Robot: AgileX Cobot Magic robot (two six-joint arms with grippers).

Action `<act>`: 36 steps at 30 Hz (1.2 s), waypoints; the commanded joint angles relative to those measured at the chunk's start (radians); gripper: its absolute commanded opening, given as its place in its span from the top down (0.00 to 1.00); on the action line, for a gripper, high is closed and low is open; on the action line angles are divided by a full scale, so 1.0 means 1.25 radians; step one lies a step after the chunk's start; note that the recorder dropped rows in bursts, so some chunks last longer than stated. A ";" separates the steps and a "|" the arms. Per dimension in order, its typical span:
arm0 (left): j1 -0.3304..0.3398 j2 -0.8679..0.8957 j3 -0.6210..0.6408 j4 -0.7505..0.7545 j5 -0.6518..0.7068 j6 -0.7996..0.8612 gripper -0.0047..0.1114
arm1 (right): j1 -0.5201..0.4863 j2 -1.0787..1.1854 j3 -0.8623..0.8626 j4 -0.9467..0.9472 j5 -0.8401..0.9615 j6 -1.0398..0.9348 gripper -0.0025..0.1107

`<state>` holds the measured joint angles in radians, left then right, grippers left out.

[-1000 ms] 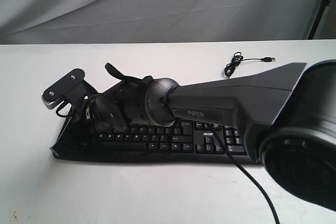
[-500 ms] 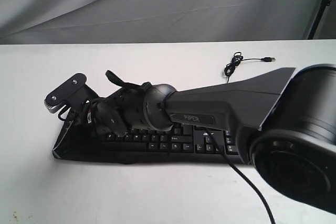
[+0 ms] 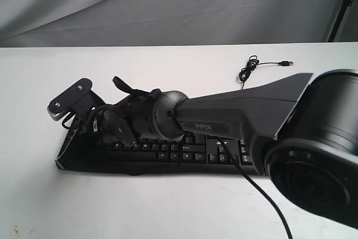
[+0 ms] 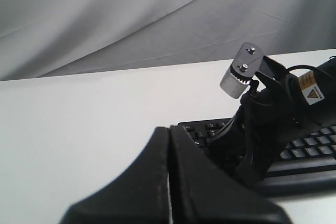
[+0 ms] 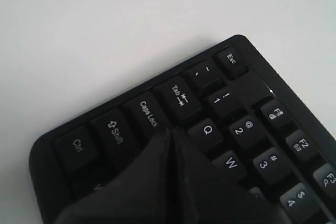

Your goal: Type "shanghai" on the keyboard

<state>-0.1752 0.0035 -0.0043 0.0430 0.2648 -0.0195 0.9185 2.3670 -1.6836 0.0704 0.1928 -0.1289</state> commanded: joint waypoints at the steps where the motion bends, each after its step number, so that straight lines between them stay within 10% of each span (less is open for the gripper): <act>1: -0.003 -0.003 0.003 0.004 -0.005 -0.002 0.96 | -0.002 0.010 -0.004 0.001 0.001 -0.004 0.98; 20: -0.003 -0.003 0.003 0.004 -0.005 -0.002 0.96 | -0.020 -0.095 0.015 -0.056 0.110 -0.004 0.98; 36: -0.003 -0.003 0.003 0.004 -0.005 -0.002 0.96 | -0.130 -0.251 0.345 -0.003 -0.051 0.004 0.98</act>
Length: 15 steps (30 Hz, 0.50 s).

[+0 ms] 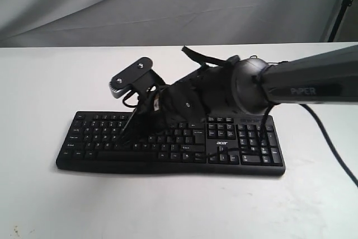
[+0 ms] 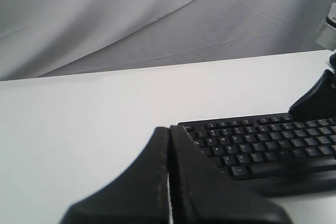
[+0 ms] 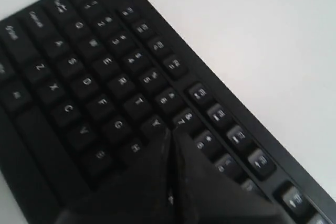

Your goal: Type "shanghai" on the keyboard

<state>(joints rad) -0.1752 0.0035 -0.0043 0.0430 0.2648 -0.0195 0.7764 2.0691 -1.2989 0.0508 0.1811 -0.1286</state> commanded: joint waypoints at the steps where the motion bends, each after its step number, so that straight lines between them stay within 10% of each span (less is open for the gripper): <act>1: -0.003 -0.003 0.003 0.004 -0.005 -0.002 0.96 | -0.016 -0.008 0.037 0.013 -0.041 0.003 0.98; 15: -0.003 -0.003 0.003 0.004 -0.005 -0.002 0.96 | -0.037 0.026 0.037 0.013 -0.081 0.002 0.98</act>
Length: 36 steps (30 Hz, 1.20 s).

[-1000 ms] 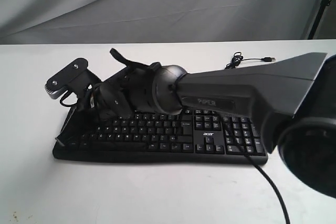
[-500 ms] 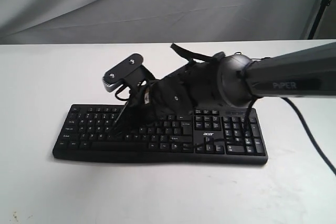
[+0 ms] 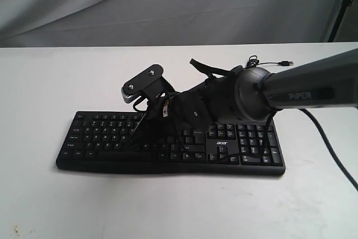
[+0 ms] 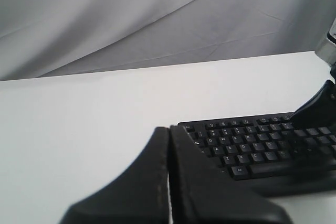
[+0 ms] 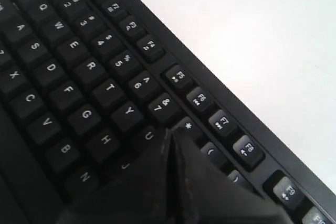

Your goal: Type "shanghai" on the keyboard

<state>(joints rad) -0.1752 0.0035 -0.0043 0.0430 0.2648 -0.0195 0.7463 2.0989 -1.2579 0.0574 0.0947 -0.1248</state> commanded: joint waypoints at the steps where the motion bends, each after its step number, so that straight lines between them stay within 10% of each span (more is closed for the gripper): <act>1: -0.003 -0.003 0.003 0.004 -0.005 -0.002 0.96 | -0.013 0.002 0.005 0.007 -0.010 -0.001 0.98; 36: -0.003 -0.003 0.003 0.004 -0.005 -0.002 0.96 | 0.010 -0.136 0.080 -0.046 -0.084 -0.005 0.98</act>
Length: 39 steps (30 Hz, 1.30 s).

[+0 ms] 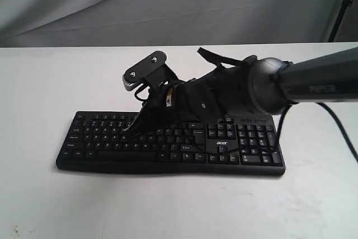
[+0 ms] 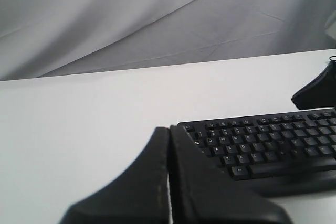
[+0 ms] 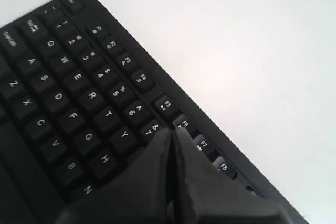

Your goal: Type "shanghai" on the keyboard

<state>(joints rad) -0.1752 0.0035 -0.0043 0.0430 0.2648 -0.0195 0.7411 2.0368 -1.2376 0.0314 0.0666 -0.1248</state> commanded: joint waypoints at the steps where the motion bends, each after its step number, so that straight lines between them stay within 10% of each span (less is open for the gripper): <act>1: -0.003 -0.003 0.003 0.004 -0.005 -0.002 0.96 | 0.014 -0.120 0.095 -0.025 -0.090 -0.005 0.98; 15: -0.003 -0.003 0.003 0.004 -0.005 -0.002 0.96 | 0.014 -0.545 0.575 0.026 -0.266 0.000 0.98; 31: -0.003 -0.003 0.003 0.004 -0.005 -0.002 0.96 | 0.118 -0.622 0.597 0.029 -0.326 -0.003 0.98; 39: -0.003 -0.003 0.003 0.004 -0.005 -0.002 0.96 | 0.078 -0.887 0.597 0.105 -0.087 -0.003 0.98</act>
<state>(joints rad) -0.1752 0.0035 -0.0043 0.0430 0.2648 -0.0195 0.8777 1.0388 -0.4959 0.1288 -0.1512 -0.1248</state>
